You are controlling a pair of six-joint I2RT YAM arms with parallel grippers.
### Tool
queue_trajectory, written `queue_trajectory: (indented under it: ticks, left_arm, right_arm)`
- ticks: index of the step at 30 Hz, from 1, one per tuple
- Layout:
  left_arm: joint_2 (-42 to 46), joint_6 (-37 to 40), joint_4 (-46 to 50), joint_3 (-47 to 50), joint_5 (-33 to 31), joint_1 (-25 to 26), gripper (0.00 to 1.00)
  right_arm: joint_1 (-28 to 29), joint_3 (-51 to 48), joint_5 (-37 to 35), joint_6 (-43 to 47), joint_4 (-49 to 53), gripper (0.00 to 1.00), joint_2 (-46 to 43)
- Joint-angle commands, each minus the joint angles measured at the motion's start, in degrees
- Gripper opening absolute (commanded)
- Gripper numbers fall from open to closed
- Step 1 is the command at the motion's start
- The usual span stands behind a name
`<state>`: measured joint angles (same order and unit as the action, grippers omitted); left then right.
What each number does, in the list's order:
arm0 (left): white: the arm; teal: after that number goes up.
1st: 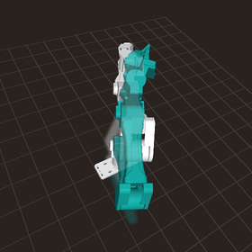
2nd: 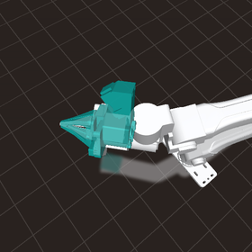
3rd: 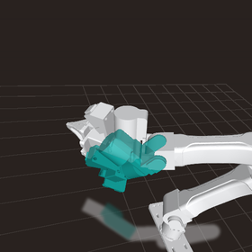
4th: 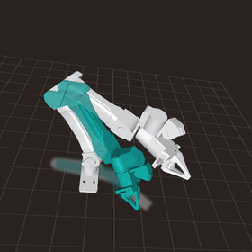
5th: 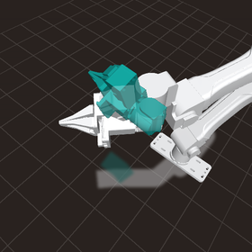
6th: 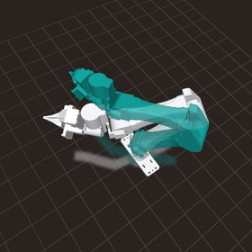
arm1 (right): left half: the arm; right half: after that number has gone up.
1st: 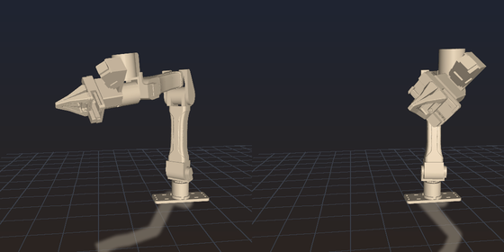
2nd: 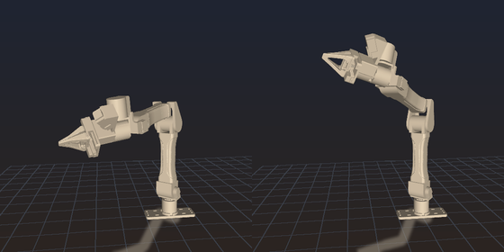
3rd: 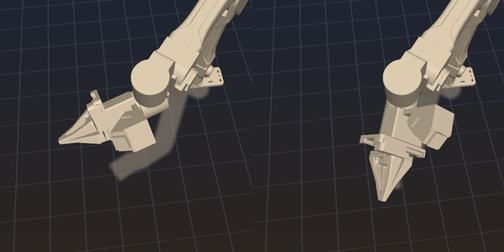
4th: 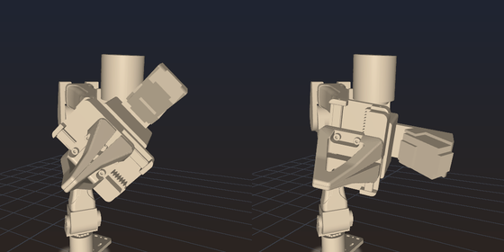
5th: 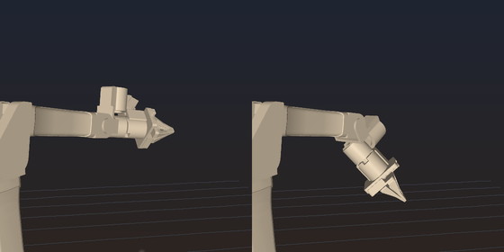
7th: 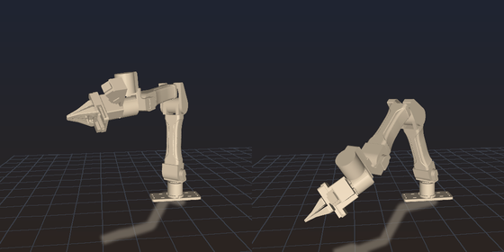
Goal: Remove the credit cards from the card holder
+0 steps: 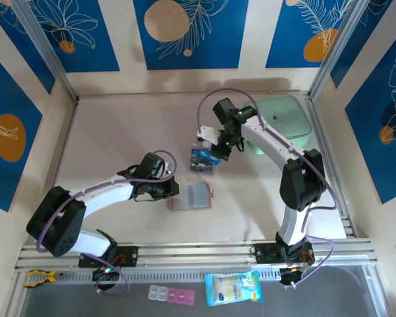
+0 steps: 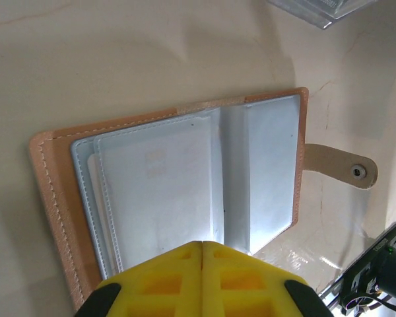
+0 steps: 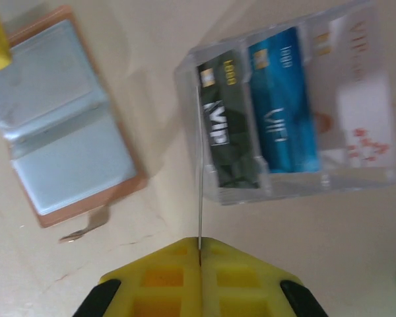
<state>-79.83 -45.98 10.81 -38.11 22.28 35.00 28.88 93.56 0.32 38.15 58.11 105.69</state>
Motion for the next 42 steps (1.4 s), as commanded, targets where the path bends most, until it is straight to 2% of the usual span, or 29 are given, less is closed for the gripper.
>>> queue_trajectory:
  ticks: [1,12,16,22,31,36,42]
  left_arm:
    - [1.69,0.03,2.15,-0.04,-1.01,-0.31,0.08]
    - [5.42,-0.5,4.78,0.87,-2.77,-0.65,0.08]
    - [6.61,-0.63,5.22,1.53,-3.13,-0.73,0.08]
    - [6.98,-0.51,5.72,1.63,-3.19,-0.82,0.08]
    - [5.86,-0.37,4.77,1.28,-2.78,-0.84,0.09]
    - [4.8,-0.25,3.98,1.28,-2.43,-0.91,0.08]
    - [4.69,0.13,3.4,1.7,-2.95,-0.99,0.08]
  right_arm:
    - [-0.89,5.01,0.61,3.15,2.47,0.0,3.75]
    - [-2.52,15.4,2.14,5.78,5.15,0.0,12.8]
    - [-2.6,15.26,3.27,5.62,5.35,0.02,13.75]
    - [-2.43,14.05,1.92,4.87,5.13,0.15,13.5]
    - [-1.91,11.36,2.91,1.84,3.28,0.15,10.14]
    - [-1.29,7.73,4.31,-4.52,-0.33,0.14,6.94]
    - [-1.02,0.31,6.63,-24.79,-9.25,0.14,1.94]
